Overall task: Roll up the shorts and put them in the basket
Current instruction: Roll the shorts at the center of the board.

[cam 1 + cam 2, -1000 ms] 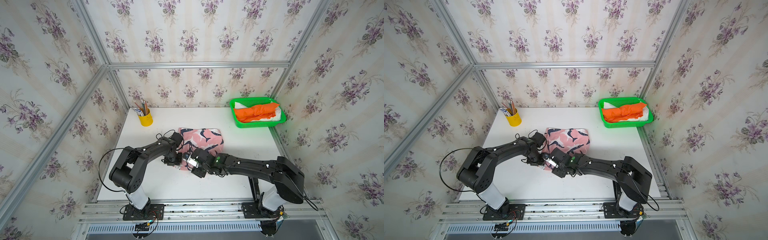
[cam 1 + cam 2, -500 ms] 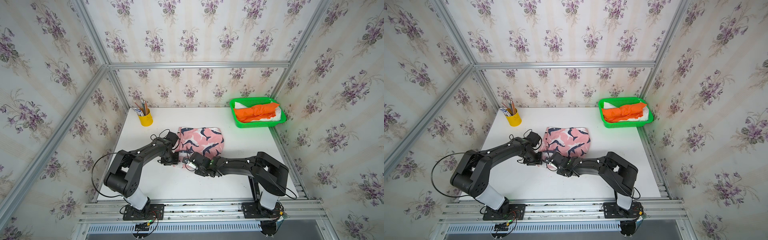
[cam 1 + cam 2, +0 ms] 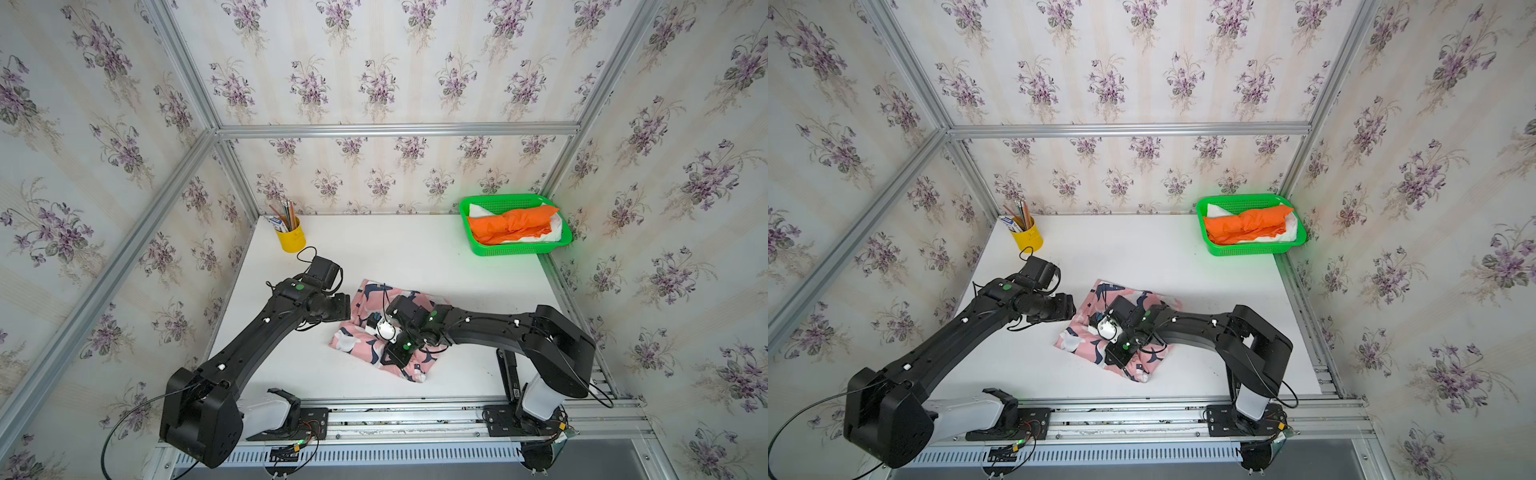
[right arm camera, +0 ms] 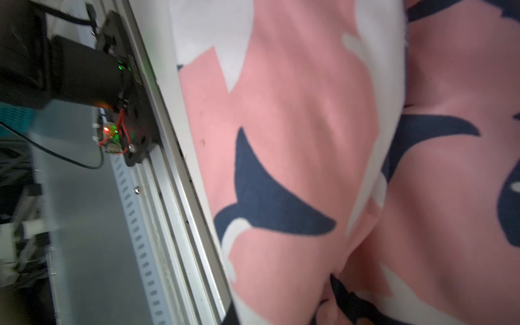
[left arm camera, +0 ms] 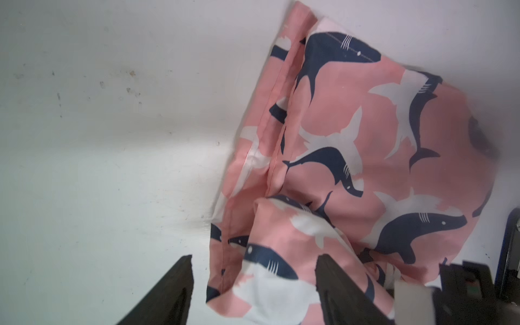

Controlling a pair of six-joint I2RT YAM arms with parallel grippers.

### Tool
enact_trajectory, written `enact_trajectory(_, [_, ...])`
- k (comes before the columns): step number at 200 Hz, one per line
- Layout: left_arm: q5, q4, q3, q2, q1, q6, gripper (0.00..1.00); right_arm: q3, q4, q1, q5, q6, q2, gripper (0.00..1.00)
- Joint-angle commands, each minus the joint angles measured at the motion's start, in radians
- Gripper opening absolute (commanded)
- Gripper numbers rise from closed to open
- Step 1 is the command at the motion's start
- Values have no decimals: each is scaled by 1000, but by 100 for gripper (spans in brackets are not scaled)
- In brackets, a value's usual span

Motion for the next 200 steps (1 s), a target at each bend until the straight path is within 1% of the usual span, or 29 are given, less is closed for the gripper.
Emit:
enact_trajectory(1, [58, -30, -12, 18, -11, 9, 73, 13, 52, -63, -222, 76, 53, 0])
enact_trajectory(26, [71, 5, -23, 76, -35, 9, 73, 15, 76, -146, -317, 96, 139, 0])
enact_trajectory(54, [81, 52, -12, 180, -47, 22, 74, 24, 75, -199, -335, 99, 202, 0])
enact_trajectory(70, [85, 78, 8, 256, -57, 35, 74, 24, 77, -214, -350, 98, 225, 3])
enact_trajectory(80, [82, 99, 17, 294, -61, 42, 74, 27, 63, -216, -350, 85, 229, 7])
enact_trajectory(85, [82, 111, 20, 312, -61, 45, 71, 28, 55, -216, -344, 77, 226, 9])
enact_trajectory(91, [76, 124, 24, 337, -62, 49, 64, 30, 41, -215, -331, 69, 219, 10])
enact_trajectory(97, [62, 136, 26, 361, -62, 51, 57, 34, 25, -216, -308, 63, 209, 18])
enact_trajectory(100, [56, 141, 27, 372, -61, 51, 50, 35, 18, -216, -289, 62, 202, 19])
enact_trajectory(106, [45, 149, 30, 396, -60, 53, 41, 34, 7, -217, -250, 62, 186, 22])
enact_trajectory(116, [31, 152, 37, 432, -59, 55, 31, 39, -28, -217, -186, 55, 149, 25])
enact_trajectory(123, [28, 154, 41, 453, -59, 59, 26, 39, -51, -216, -140, 53, 119, 30])
enact_trajectory(140, [28, 161, 40, 484, -59, 65, 18, 15, -81, -216, -62, 51, 28, 38])
enact_trajectory(161, [28, 166, 37, 499, -58, 75, 16, -41, -92, -223, -15, 63, -58, 40])
enact_trajectory(174, [28, 164, 37, 504, -57, 81, 15, -83, -81, -235, 24, 84, -90, 38])
enact_trajectory(182, [28, 164, 38, 506, -57, 84, 16, -109, -68, -243, 60, 104, -103, 33])
enact_trajectory(186, [28, 162, 39, 508, -55, 84, 16, -122, -63, -245, 77, 112, -105, 28])
enact_trajectory(192, [29, 160, 42, 507, -56, 85, 16, -134, -62, -246, 104, 120, -106, 16])
enact_trajectory(200, [35, 159, 44, 504, -55, 87, 16, -143, -68, -246, 135, 123, -103, 4])
